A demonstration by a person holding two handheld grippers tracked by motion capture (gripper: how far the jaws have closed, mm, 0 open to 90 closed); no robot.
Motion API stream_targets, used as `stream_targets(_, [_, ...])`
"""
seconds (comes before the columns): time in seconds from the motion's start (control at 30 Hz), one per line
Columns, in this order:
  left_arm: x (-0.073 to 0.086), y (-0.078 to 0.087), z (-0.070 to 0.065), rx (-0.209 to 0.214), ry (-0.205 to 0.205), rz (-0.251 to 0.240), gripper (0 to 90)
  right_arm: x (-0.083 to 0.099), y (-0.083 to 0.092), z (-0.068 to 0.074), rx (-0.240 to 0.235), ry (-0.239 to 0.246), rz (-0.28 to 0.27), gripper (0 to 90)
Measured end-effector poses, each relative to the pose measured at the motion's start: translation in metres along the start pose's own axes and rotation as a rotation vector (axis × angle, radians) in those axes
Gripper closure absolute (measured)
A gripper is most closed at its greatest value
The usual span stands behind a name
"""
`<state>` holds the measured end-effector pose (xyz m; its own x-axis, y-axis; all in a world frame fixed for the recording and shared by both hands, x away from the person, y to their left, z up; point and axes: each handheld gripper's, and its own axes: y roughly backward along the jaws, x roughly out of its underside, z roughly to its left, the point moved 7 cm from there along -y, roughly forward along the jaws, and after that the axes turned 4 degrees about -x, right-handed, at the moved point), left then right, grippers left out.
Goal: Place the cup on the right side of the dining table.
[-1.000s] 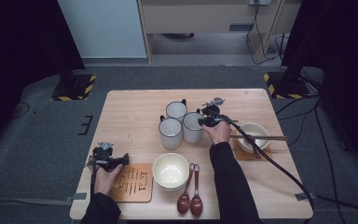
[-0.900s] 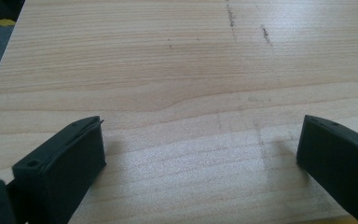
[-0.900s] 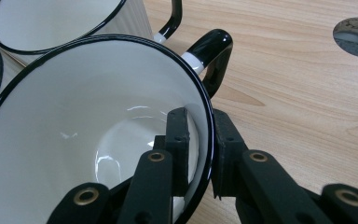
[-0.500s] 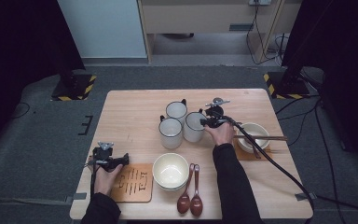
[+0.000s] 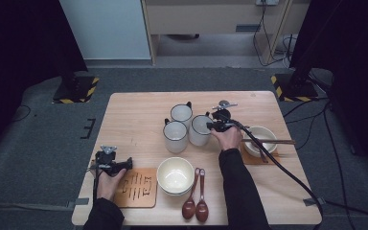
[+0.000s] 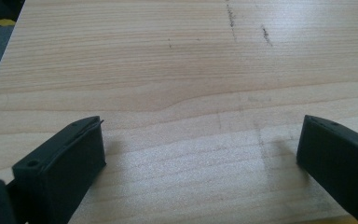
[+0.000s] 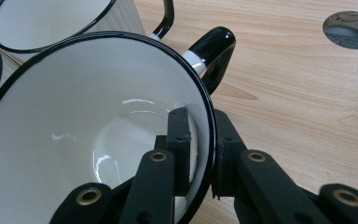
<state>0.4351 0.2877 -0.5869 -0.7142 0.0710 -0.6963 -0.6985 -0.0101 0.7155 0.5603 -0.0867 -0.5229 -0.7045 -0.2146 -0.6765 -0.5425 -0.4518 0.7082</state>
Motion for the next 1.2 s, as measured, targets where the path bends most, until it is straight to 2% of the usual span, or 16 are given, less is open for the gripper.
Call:
stream_targets(0.23, [0.000,0.000,0.000,0.000,0.000,0.000,0.1,-0.001,0.006,0.000,-0.025,-0.032,0.001,81.0])
stream_targets(0.67, [0.000,0.000,0.000,0.000,0.000,0.000,0.0,-0.014,0.032,-0.006,-0.031,-0.040,-0.044,81.1])
stream_targets(0.9, [0.000,0.000,0.000,0.000,0.000,0.000,0.0,-0.019,0.044,-0.015,-0.025,-0.060,-0.070,81.2])
stream_targets(1.2, [0.000,0.000,0.000,0.000,0.000,0.000,0.1,-0.019,0.058,-0.036,0.003,-0.091,-0.086,81.3])
